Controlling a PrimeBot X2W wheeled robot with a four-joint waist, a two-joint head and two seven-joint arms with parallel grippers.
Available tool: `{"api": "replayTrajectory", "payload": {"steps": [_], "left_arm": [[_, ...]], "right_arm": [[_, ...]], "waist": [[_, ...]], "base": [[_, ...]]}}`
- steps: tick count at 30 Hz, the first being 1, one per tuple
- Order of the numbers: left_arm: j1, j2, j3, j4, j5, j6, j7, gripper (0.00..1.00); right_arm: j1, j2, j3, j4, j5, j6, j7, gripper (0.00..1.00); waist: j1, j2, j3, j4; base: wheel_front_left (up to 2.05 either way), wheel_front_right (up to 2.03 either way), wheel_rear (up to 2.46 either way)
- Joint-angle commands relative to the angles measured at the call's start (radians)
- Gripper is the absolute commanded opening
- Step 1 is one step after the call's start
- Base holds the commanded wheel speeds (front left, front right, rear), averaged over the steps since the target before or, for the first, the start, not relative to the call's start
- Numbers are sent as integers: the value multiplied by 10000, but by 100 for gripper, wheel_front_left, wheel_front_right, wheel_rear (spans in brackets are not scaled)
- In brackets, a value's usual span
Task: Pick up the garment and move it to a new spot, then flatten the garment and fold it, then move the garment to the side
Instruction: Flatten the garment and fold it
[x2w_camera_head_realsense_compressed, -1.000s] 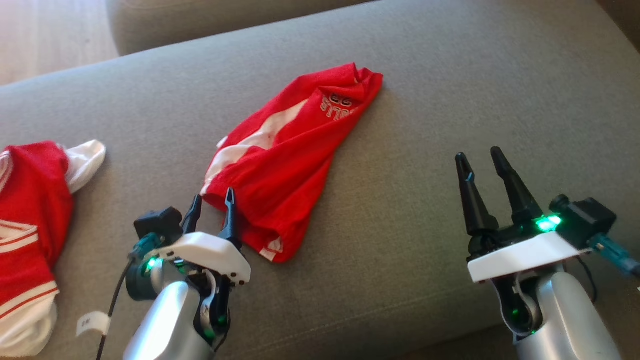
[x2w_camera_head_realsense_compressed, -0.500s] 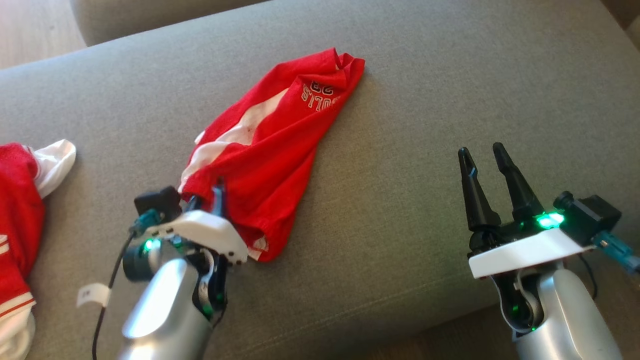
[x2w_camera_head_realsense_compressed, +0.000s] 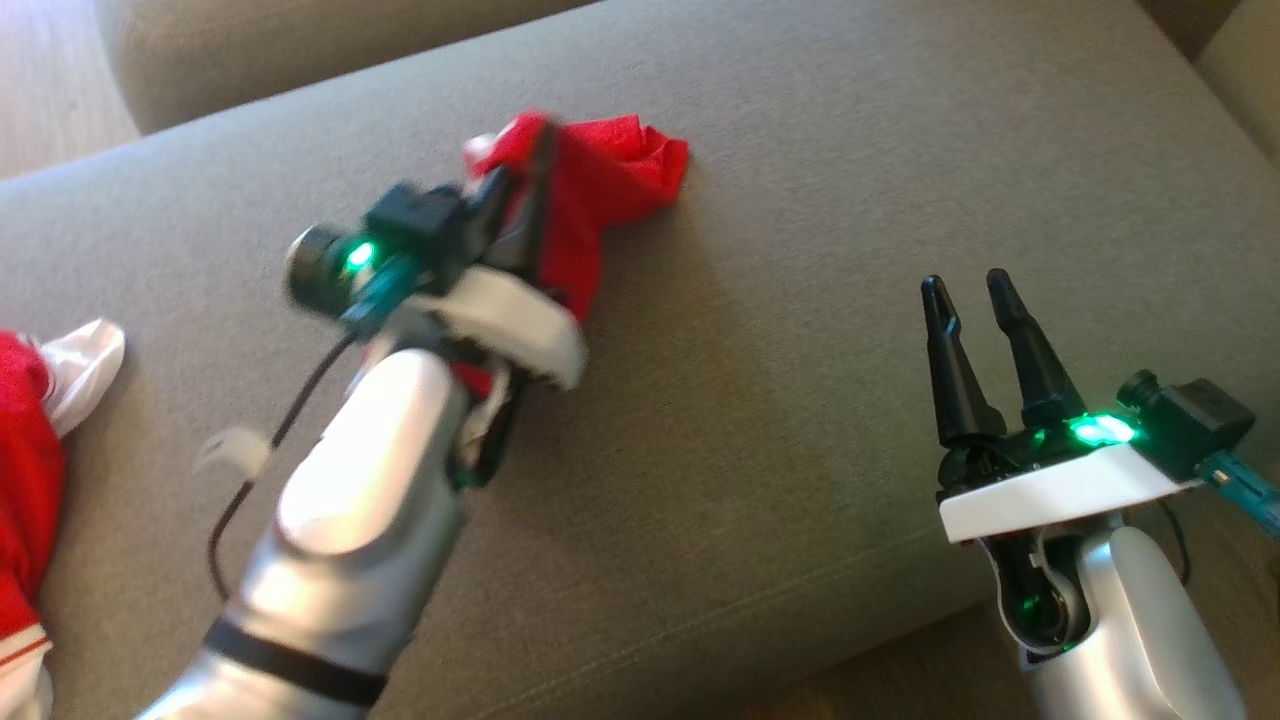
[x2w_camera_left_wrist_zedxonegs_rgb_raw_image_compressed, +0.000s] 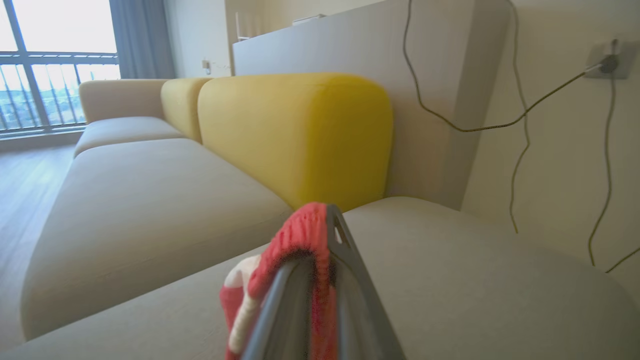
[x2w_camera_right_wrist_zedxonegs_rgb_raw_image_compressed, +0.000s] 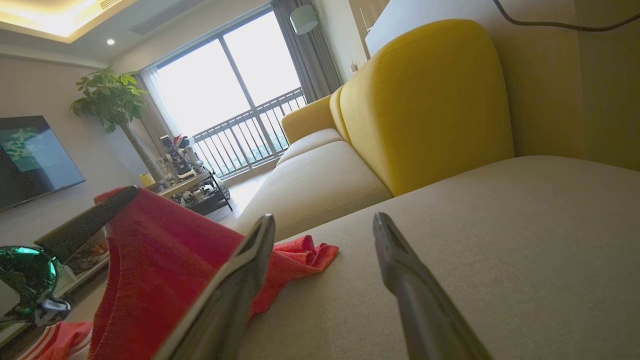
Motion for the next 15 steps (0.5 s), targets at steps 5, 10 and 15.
{"api": "replayTrajectory", "payload": {"steps": [5,10,15], "left_arm": [[-1650,-221,-454,-1315,-595,-160,345,0],[-2399,-242,-846,-2543,-2676,672,388,0],[-2504,-43,-506,-2219,-3051,1208,484,0]], "right_arm": [[-370,53,82,-186,277,-2,-64,100],[-442,53,-46,-157,408,-2,-64,100],[-437,53,-275,-254,464,-2,-64,100]], "waist": [[0,0,-320,-368],[0,0,-389,-549],[0,0,-180,-349]], "base": [[0,0,0],[0,0,0],[0,0,0]]}}
